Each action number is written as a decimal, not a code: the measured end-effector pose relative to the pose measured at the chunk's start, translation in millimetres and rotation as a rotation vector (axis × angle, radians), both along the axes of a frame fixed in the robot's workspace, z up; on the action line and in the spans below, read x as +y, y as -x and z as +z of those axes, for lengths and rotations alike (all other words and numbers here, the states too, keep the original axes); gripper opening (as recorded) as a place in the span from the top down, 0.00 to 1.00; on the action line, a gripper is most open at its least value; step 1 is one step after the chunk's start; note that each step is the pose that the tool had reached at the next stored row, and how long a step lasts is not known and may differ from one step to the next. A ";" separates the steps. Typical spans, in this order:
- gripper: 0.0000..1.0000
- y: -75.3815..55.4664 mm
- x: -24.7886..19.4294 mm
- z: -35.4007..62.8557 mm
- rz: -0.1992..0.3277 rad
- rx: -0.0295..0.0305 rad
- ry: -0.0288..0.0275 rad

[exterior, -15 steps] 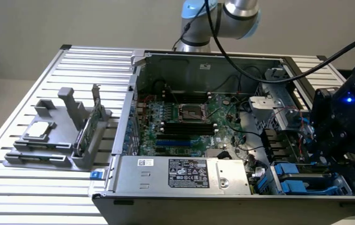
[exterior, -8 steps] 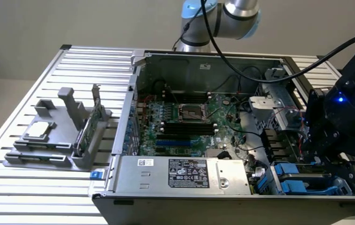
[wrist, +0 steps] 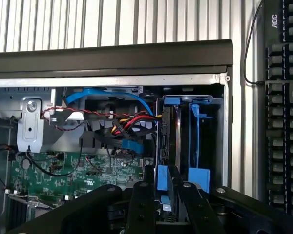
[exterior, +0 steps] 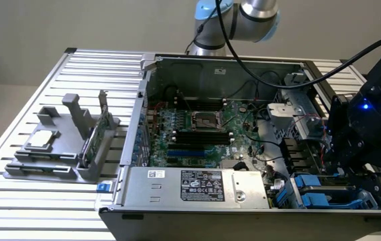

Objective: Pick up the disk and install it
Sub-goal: 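Insert the second disk wire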

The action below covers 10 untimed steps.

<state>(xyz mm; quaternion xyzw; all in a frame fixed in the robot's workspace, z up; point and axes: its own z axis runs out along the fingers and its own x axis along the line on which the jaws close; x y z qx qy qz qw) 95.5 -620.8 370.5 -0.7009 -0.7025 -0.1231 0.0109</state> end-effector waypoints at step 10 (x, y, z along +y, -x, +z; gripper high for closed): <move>0.74 0.2 1.4 0.3 0.000 -0.0016 0.0004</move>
